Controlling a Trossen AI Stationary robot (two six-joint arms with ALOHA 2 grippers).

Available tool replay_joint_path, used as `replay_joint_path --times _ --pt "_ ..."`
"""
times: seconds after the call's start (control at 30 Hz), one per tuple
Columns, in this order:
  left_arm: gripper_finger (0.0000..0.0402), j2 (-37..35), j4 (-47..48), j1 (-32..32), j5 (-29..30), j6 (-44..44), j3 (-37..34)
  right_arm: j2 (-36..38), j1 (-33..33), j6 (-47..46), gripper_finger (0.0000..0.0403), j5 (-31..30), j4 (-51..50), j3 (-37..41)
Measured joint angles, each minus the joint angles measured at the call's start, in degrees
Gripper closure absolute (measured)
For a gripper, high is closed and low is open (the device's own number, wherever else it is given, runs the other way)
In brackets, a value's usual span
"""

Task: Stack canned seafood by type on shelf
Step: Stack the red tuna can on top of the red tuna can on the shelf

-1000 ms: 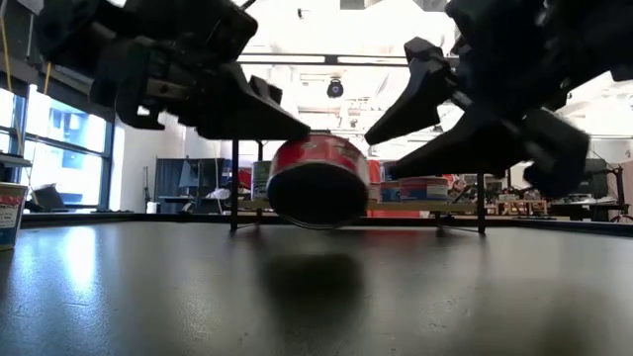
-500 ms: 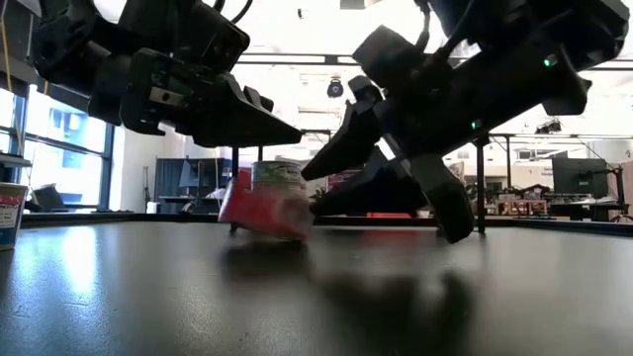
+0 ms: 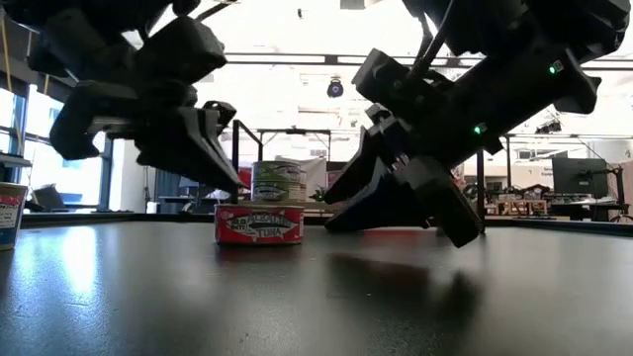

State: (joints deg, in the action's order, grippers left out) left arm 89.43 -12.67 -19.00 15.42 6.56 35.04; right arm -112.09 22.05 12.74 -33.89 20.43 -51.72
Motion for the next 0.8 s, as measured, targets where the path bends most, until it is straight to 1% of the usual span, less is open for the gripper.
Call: replay_joint_path --times 0.1,0.2,0.33,0.4,0.5,0.6,0.7,0.8 --pt "0.0382 0.1 3.3 -0.7 0.1 0.9 0.2 0.0 0.0 -2.4 0.0189 0.0 -0.3 0.0" --pt "0.0352 1.5 3.3 -1.4 1.0 7.0 0.1 0.0 0.0 -3.3 0.0189 0.0 -0.5 0.0" --pt "0.0312 4.8 0.5 -1.9 6.5 14.5 0.3 0.0 0.3 -2.2 0.0190 -0.2 -0.2 0.0" --pt "0.0300 6.5 -0.9 -1.7 9.8 15.1 0.2 0.1 1.3 0.3 0.0190 -2.7 0.3 0.0" --pt "0.0296 8.1 -3.7 -1.2 10.5 15.2 0.2 0.9 2.9 4.2 0.0190 -7.7 0.1 0.0" --pt "0.0307 8.5 -6.5 -1.2 10.4 15.7 0.2 2.8 4.4 7.9 0.0190 -11.8 -0.1 0.0" --pt "0.0320 8.2 -9.3 -2.1 11.2 16.7 0.0 5.6 5.6 9.2 0.0190 -14.1 -1.6 0.0" --pt "0.0319 7.1 -10.5 -2.6 11.7 14.7 1.2 8.4 6.4 8.1 0.0190 -14.8 -3.9 0.0"
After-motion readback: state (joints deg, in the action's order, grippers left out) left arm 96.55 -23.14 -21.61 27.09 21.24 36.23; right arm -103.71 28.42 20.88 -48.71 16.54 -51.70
